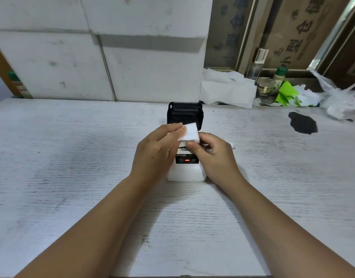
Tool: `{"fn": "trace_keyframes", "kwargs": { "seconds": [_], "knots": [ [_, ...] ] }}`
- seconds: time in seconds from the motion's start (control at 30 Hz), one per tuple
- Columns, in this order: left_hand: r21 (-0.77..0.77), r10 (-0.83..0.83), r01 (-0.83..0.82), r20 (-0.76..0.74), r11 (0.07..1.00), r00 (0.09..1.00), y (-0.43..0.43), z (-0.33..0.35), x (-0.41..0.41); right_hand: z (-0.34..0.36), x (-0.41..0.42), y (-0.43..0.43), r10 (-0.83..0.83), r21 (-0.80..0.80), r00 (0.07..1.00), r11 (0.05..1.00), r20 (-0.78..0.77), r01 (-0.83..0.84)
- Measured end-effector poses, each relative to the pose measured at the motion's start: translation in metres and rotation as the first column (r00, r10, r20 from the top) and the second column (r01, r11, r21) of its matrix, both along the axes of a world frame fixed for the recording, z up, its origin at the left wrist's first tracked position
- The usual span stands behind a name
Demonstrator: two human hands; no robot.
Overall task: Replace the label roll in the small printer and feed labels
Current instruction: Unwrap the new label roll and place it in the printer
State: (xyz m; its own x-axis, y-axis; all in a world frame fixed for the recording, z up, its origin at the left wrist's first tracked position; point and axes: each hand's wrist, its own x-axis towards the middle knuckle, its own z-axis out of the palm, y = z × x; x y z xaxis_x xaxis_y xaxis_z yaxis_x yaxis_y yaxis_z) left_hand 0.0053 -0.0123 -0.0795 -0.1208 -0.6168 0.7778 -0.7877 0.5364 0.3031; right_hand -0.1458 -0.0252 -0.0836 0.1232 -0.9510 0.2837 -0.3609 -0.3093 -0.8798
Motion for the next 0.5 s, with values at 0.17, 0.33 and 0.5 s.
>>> {"fn": "trace_keyframes", "kwargs": {
  "seconds": [0.17, 0.33, 0.5],
  "knots": [
    [0.049, -0.053, 0.054, -0.025, 0.997, 0.998, 0.0022, 0.0000, 0.0012, 0.0000, 0.0002, -0.0021, -0.036, 0.023, 0.999, 0.999, 0.031, 0.035],
    [-0.033, -0.072, 0.071, -0.025, 0.997, 0.997, -0.0020, -0.0047, -0.0024, -0.0003, 0.0020, -0.0014, -0.073, 0.028, 0.996, 0.997, 0.043, 0.072],
    [0.023, -0.018, 0.017, 0.040, 1.000, 0.999, -0.0041, -0.0052, -0.0045, 0.0019, 0.0012, -0.0025, -0.079, 0.073, 0.990, 0.995, 0.118, 0.071]
  ]
}}
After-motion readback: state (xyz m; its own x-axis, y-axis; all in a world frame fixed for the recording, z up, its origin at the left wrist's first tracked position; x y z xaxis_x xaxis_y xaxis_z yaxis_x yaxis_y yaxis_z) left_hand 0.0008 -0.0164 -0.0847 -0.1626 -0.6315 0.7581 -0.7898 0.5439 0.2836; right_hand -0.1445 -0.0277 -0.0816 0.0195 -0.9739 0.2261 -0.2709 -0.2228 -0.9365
